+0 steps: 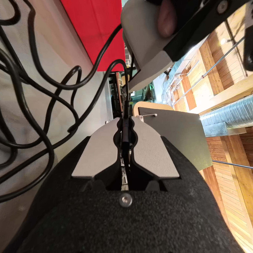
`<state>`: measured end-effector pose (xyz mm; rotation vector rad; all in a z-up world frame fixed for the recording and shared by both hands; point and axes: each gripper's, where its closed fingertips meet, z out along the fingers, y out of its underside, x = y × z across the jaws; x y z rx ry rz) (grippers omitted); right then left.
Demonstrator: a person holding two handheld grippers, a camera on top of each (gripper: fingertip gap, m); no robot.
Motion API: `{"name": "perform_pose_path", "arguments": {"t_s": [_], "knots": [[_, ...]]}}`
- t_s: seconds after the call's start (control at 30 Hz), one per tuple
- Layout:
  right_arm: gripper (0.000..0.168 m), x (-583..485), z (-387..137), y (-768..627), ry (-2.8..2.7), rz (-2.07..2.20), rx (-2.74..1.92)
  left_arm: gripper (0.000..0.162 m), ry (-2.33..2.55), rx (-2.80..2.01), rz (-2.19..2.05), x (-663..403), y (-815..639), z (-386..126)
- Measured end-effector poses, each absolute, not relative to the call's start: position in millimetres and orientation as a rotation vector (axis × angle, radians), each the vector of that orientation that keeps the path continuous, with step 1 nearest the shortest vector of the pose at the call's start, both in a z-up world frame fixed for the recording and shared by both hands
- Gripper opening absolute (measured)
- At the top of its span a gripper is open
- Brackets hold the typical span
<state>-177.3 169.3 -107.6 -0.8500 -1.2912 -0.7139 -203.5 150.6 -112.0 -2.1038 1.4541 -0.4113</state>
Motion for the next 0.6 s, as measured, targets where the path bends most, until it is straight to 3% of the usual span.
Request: {"name": "perform_pose_path", "arguments": {"t_s": [0.6], "knots": [[0.009, -180.6, -104.4, 163.3, -1.269, -0.594, -0.828, 0.002, 1.456, -1.949, -0.487, -205.5, 151.5, -110.6]]}}
